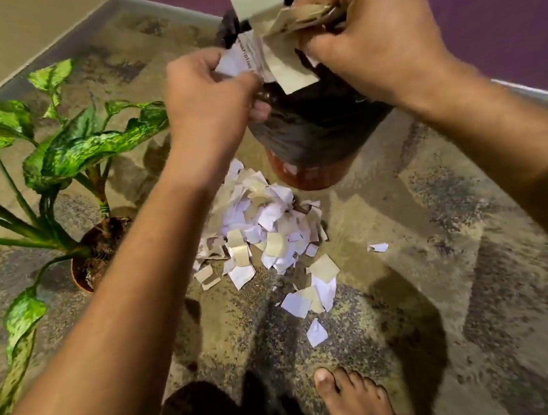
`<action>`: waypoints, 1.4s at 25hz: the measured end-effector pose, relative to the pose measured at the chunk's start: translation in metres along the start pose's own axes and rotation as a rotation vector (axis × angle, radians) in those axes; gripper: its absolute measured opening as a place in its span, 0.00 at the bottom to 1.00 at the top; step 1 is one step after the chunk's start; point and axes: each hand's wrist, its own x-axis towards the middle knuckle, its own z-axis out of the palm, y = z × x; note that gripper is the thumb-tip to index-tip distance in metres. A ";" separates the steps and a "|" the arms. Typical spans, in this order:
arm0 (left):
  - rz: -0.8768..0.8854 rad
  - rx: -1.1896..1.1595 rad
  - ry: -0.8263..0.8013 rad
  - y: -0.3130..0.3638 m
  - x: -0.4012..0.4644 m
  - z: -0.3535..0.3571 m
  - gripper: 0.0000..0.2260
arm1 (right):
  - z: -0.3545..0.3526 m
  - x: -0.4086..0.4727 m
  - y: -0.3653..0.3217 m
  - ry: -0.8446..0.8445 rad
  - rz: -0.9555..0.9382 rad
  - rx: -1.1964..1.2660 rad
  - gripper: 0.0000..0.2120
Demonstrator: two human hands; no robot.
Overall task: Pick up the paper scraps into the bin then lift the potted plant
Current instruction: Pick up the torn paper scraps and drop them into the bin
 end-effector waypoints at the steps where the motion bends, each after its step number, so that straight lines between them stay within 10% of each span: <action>1: 0.003 0.043 -0.008 0.008 0.006 0.005 0.04 | 0.011 -0.051 0.002 0.033 0.213 -0.046 0.07; 4: -0.006 0.131 -0.015 0.021 0.024 0.022 0.05 | 0.062 -0.280 -0.024 -0.547 0.695 0.054 0.14; 7: 0.033 0.184 -0.037 0.025 0.034 0.036 0.09 | 0.109 -0.412 -0.058 -0.616 0.778 0.047 0.14; 12: 0.247 0.280 0.006 0.019 0.019 0.043 0.20 | 0.034 -0.062 0.047 -0.168 0.161 -0.243 0.28; 14: 0.422 0.239 0.072 0.015 0.002 0.046 0.17 | 0.052 -0.030 0.058 0.283 0.109 -0.244 0.32; 19: 0.769 0.295 0.004 -0.025 -0.044 0.031 0.10 | 0.086 -0.354 -0.036 -0.677 0.590 0.002 0.08; 26: 0.411 0.561 -0.258 -0.124 -0.076 -0.033 0.11 | 0.074 -0.365 -0.046 -1.011 0.621 0.031 0.22; 30: 0.190 0.823 -0.362 -0.170 -0.075 -0.050 0.08 | 0.066 -0.174 0.021 -1.093 0.312 -0.008 0.20; 35: -0.096 1.100 -0.432 -0.201 -0.064 -0.064 0.29 | 0.079 -0.186 0.080 -1.243 0.341 -0.347 0.53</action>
